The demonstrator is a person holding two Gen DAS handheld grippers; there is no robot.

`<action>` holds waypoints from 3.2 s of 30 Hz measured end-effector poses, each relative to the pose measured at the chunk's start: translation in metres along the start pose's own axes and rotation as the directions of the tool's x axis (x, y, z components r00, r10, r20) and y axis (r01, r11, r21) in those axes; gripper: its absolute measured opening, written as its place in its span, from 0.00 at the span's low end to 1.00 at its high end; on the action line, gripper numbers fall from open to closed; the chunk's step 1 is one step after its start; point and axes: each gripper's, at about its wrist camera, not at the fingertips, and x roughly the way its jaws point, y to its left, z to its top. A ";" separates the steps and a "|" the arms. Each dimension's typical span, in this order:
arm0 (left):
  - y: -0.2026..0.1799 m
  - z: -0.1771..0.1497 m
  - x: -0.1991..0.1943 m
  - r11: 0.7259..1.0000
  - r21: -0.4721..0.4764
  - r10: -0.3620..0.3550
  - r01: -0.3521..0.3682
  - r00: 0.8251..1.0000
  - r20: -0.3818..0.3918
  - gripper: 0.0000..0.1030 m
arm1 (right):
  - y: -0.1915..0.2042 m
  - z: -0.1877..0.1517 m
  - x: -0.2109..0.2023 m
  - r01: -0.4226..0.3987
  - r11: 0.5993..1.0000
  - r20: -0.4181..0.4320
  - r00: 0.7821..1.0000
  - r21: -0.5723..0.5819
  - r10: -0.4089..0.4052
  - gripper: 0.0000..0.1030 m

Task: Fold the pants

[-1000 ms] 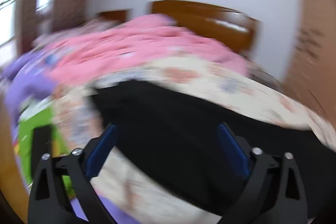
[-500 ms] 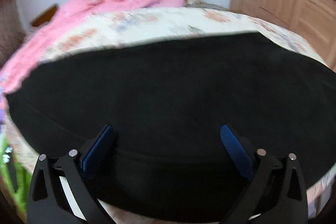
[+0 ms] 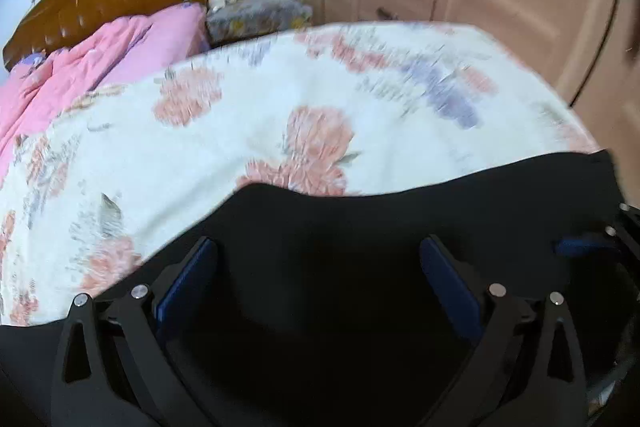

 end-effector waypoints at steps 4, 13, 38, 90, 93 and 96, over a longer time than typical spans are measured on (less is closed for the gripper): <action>0.003 -0.005 0.017 1.000 0.002 0.022 -0.022 0.999 0.050 0.99 | -0.016 -0.034 -0.016 -0.040 0.998 0.008 0.999 -0.045 0.041 0.86; 0.004 0.002 0.024 0.998 -0.014 0.062 -0.062 0.998 0.030 0.99 | -0.023 -0.064 -0.056 0.034 0.999 0.037 0.999 -0.017 -0.034 0.86; -0.164 0.021 -0.030 0.915 0.394 -0.002 -0.086 0.976 0.218 0.98 | -0.008 -0.147 -0.103 0.113 0.971 0.300 0.938 0.210 -0.174 0.89; 0.267 -0.203 -0.105 0.874 -0.414 0.287 -0.255 0.958 0.016 0.99 | 0.187 0.117 0.047 -0.057 0.986 0.086 0.994 -0.160 0.072 0.95; 0.270 -0.205 -0.105 0.872 -0.425 0.276 -0.243 0.961 0.016 0.99 | 0.174 0.105 0.043 -0.094 0.979 0.062 0.992 -0.182 0.107 0.96; 0.269 -0.203 -0.104 0.871 -0.431 0.268 -0.234 0.963 0.017 0.99 | 0.161 0.087 0.033 -0.102 0.975 0.049 0.992 -0.195 0.114 0.96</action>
